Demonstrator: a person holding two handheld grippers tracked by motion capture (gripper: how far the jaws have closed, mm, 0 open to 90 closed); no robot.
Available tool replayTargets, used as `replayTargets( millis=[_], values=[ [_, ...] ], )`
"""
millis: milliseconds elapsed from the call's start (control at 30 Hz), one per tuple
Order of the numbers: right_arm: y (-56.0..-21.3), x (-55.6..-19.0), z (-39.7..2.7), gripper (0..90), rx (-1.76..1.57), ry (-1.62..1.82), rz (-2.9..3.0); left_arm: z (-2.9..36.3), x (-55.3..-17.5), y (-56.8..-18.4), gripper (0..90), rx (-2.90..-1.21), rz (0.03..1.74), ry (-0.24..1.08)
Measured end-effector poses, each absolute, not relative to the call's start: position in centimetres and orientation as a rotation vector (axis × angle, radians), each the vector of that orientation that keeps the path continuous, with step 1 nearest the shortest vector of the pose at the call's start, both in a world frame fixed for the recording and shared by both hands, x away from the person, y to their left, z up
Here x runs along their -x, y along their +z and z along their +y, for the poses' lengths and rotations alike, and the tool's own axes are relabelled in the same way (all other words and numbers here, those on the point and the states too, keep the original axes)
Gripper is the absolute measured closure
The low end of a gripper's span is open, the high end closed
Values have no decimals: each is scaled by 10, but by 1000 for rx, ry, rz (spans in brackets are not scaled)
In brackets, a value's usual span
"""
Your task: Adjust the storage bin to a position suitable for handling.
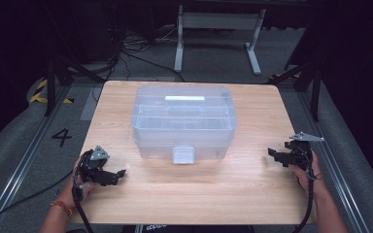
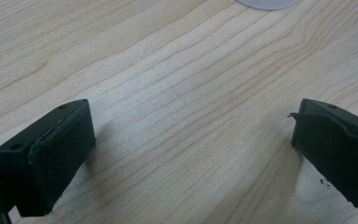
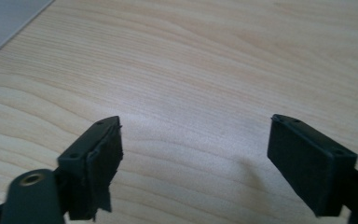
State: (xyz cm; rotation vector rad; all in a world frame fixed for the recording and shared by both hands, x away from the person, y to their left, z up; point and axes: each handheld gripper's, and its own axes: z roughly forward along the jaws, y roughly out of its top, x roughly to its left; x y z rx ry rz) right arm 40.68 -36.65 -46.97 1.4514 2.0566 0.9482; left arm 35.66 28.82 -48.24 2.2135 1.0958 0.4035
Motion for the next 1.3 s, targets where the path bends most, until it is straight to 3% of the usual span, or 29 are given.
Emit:
replayTargets(
  millis=[500, 1300],
  values=[
    [-442, -403, -360, 196, -1278, 1095, 2085, 288, -355, -482, 1, -2209, 1113, 400],
    [-373, -423, -313, 290, -1037, 1222, 2155, 288, -357, -482, 2, -2220, 1085, 402]
  ],
)
